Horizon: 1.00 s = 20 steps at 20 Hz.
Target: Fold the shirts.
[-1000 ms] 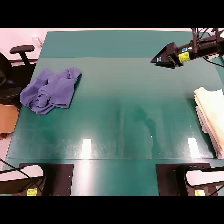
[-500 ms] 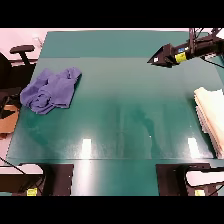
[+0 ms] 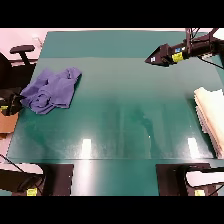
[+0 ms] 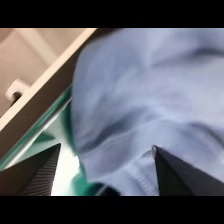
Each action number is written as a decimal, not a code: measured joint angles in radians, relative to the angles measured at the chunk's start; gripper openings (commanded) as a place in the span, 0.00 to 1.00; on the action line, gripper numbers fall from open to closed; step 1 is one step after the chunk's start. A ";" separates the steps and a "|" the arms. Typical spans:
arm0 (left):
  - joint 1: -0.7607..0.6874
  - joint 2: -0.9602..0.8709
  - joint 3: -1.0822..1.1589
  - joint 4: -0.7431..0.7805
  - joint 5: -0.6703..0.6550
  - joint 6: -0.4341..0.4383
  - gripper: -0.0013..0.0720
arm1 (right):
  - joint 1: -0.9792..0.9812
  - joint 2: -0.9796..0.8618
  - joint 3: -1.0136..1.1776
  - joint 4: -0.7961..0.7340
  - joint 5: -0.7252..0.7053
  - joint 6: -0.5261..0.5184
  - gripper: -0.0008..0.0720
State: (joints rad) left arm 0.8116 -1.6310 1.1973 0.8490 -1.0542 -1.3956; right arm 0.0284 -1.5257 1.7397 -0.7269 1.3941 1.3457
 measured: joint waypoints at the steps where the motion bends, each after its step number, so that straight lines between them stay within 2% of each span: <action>1: -0.005 -0.011 0.002 -0.012 0.014 0.003 0.86 | 0.000 0.000 0.000 0.000 -0.001 0.002 0.54; 2: -0.011 -0.019 0.002 -0.016 0.023 0.006 0.64 | 0.000 0.000 0.000 0.000 -0.003 0.006 0.54; 4: -0.024 -0.035 -0.001 -0.004 0.042 0.015 0.05 | 0.000 0.000 0.000 0.002 -0.002 0.014 0.54; 8: -0.038 -0.047 0.001 -0.066 0.030 0.085 0.05 | 0.000 0.000 0.000 0.001 0.003 0.023 0.54; 12: -0.071 -0.045 0.087 -0.282 -0.089 0.180 0.04 | 0.000 0.000 0.000 0.001 0.003 0.024 0.54; 14: -0.136 -0.033 0.187 -0.378 -0.145 0.197 0.04 | 0.000 0.000 0.000 0.001 0.002 0.030 0.54; 17: -0.311 -0.013 0.407 -0.452 -0.198 0.171 0.04 | 0.000 0.010 0.000 0.000 -0.001 0.041 0.54; 20: -0.548 -0.004 0.690 -0.487 -0.191 0.076 0.04 | -0.012 0.034 0.000 -0.003 -0.011 0.057 0.54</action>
State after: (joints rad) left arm 0.2638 -1.6352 1.8874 0.3622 -1.2453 -1.3197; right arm 0.0162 -1.4921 1.7393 -0.7300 1.3834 1.4025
